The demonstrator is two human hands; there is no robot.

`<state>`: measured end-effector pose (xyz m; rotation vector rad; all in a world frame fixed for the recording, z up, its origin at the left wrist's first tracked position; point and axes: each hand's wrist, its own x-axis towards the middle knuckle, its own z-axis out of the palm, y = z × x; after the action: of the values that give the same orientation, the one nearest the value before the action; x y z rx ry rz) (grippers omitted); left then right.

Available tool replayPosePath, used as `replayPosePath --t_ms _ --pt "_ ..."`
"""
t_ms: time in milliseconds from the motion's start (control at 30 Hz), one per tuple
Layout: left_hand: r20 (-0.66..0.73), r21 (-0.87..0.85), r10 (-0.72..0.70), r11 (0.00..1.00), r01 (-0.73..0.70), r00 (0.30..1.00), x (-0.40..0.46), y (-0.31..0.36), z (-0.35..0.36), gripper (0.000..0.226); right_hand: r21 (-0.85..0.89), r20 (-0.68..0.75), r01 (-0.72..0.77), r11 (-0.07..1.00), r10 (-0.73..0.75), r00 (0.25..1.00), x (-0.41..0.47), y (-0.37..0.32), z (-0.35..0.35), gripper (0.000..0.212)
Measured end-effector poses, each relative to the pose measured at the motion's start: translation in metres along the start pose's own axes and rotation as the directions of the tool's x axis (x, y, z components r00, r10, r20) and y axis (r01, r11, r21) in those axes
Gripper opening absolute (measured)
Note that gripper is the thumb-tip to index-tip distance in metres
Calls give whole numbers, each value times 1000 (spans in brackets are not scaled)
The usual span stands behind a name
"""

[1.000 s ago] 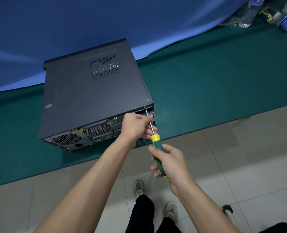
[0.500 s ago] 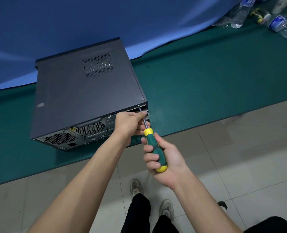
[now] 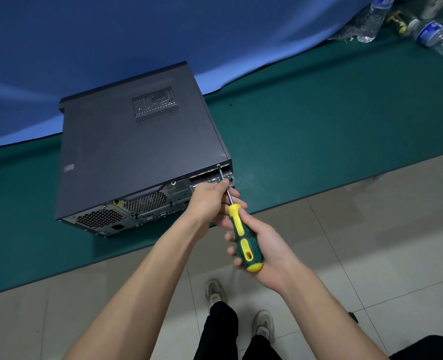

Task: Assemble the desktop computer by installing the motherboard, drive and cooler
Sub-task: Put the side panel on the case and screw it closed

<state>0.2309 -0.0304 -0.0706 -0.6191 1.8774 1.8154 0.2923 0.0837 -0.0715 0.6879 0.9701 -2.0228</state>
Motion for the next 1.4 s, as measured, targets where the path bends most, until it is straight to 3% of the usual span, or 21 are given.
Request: replayPosePath --t_ms 67,100,133,167,233,267,300,333,400,467,533,600,733,833,1000,1133,1267,1400 --pt "-9 26 11 1000 -11 1000 0 2 -1 36 -402 -194 113 908 -206 959 5 4 7 21" --pt "-14 28 14 1000 -14 1000 -1 3 0 35 -481 -241 144 865 -289 927 7 7 10 20" --pt "-22 18 15 1000 -15 1000 -2 4 0 35 -464 -256 159 872 -303 918 9 10 11 20" --pt "-29 0 18 1000 -18 999 -2 4 0 33 -325 -230 152 933 -234 945 10 11 11 22" --pt "-45 -26 31 999 -32 999 -2 3 -2 31 150 -1 -7 989 7 1000 7 8 12 25" --pt "-50 -16 39 999 -39 998 -2 2 -2 31 288 111 -94 953 65 992 4 7 10 27" --pt "-54 6 44 999 -44 998 -1 2 -3 30 309 156 -120 944 74 985 3 6 8 31" --pt "-55 28 43 999 -41 998 0 2 -3 30 247 130 -95 964 64 989 2 5 7 33" --pt "-48 39 36 999 -34 998 2 2 -4 29 -57 -50 9 998 -12 999 4 5 9 32" --pt "-37 4 28 1000 -27 999 2 1 -4 29 -339 -228 111 934 -196 954 7 8 12 26" --pt "-30 -17 17 1000 -18 999 0 0 -1 29 -480 -313 165 862 -344 885 13 11 10 25" --pt "-32 -23 11 1000 -12 999 0 0 1 29 -493 -318 187 850 -376 870 16 11 8 26" --pt "-31 -20 27 999 -28 999 2 1 2 29 -258 -176 143 955 -192 965 9 -1 3 24" --pt "-39 -9 29 1000 -30 999 3 1 2 30 -297 -146 129 946 -178 973 8 -5 -2 25" --pt "-55 80 39 996 -35 998 3 3 6 34 -615 -203 122 779 -307 930 5 -19 -4 29" --pt "-50 118 136 985 -129 989 5 12 8 33 -827 -164 115 550 -432 887 -3 -44 -11 34" --pt "-109 145 226 967 -210 968 21 37 2 28 -926 -75 143 348 -543 837 -3 -84 -1 23" --pt "-190 346 296 912 -218 936 56 72 -22 29 -970 -33 129 206 -637 770 10 -123 21 17"
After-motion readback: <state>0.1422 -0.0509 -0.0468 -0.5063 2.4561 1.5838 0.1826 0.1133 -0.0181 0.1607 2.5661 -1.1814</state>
